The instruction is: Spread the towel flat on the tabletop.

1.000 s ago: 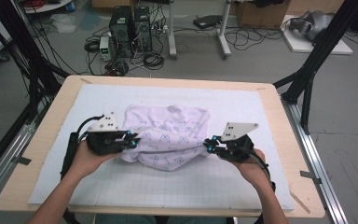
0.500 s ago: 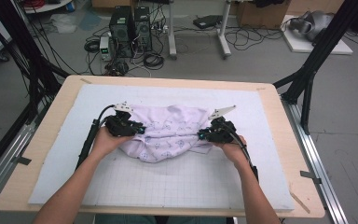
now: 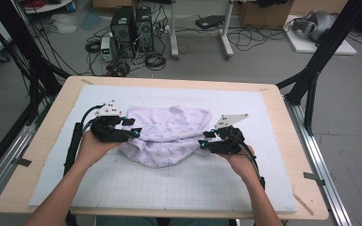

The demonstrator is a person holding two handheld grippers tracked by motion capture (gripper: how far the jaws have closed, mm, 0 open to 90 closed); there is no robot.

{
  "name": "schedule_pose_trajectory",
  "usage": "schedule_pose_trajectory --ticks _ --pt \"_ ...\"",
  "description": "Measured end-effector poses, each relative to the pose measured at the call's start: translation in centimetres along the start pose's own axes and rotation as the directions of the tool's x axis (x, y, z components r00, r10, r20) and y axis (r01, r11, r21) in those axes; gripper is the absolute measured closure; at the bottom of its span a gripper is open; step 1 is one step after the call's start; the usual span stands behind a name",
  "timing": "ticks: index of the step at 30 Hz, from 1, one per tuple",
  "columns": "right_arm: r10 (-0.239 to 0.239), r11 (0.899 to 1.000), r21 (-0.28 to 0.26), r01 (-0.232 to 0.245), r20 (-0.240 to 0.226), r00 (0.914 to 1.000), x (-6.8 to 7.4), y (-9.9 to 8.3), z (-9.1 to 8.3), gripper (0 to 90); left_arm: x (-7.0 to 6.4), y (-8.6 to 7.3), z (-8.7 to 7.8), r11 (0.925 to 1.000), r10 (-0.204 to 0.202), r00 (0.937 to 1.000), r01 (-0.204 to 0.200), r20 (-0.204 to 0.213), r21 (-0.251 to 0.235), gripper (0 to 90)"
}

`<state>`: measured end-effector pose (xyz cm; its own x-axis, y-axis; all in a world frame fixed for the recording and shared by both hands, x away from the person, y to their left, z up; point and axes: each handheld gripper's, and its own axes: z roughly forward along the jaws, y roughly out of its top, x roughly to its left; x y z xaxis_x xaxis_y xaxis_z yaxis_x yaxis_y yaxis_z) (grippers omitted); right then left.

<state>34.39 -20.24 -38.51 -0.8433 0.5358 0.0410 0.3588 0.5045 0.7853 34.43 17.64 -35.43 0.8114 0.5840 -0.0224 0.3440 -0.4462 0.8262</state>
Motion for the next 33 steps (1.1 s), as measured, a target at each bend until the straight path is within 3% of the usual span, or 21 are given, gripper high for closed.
schedule_pose_trajectory --ticks 2,7,10,12,15,18,21,24,28,33 --pt "-0.008 1.000 0.002 0.008 -0.021 0.9998 0.6 -0.2 0.4 53.2 -0.6 -0.4 0.6 0.9993 0.022 0.9996 -0.022 0.018 0.029 51.1" --pt "-0.017 0.999 0.049 0.020 -0.060 0.9981 2.0 -0.7 2.9 49.4 -1.2 -2.5 3.2 0.9935 0.021 0.9979 -0.028 0.061 0.110 52.5" --pt "-0.012 0.997 0.070 0.017 -0.066 0.9978 2.3 -0.8 4.6 47.2 -1.3 -3.6 4.1 0.9887 0.028 0.9987 -0.034 0.043 0.146 50.9" --pt "-0.024 0.996 0.087 0.029 -0.058 0.9980 2.4 -0.8 5.7 48.4 -1.2 -4.1 4.4 0.9810 0.046 0.9988 -0.049 0.018 0.188 51.2" --pt "-0.030 0.995 0.099 0.033 -0.035 0.9989 2.4 -0.7 6.9 54.6 -1.4 -4.3 4.7 0.9723 0.096 0.9948 -0.087 -0.033 0.217 65.7" --pt "-0.037 0.996 0.082 0.038 -0.015 0.9992 2.1 -0.5 7.3 67.1 -1.5 -4.3 5.0 0.9654 0.119 0.9919 -0.106 -0.043 0.238 76.1" --pt "-0.023 0.997 0.068 0.025 -0.030 0.9993 2.0 -0.6 7.0 77.6 -1.6 -4.2 4.5 0.9692 0.112 0.9931 -0.101 -0.036 0.225 80.3" --pt "-0.047 0.998 0.041 0.049 -0.049 0.9977 2.2 -0.5 5.9 82.3 -1.9 -3.7 3.1 0.9818 0.092 0.9954 -0.086 -0.028 0.169 81.7" --pt "-0.069 0.998 0.007 0.069 -0.059 0.9959 2.5 -0.4 3.4 83.6 -2.2 -2.8 1.0 0.9908 0.078 0.9968 -0.076 -0.017 0.113 82.3" --pt "-0.081 0.995 -0.055 0.079 -0.045 0.9957 2.7 -0.5 -0.9 84.2 -3.2 -0.9 -0.9 0.9923 0.112 0.9936 -0.110 -0.017 0.056 82.5"
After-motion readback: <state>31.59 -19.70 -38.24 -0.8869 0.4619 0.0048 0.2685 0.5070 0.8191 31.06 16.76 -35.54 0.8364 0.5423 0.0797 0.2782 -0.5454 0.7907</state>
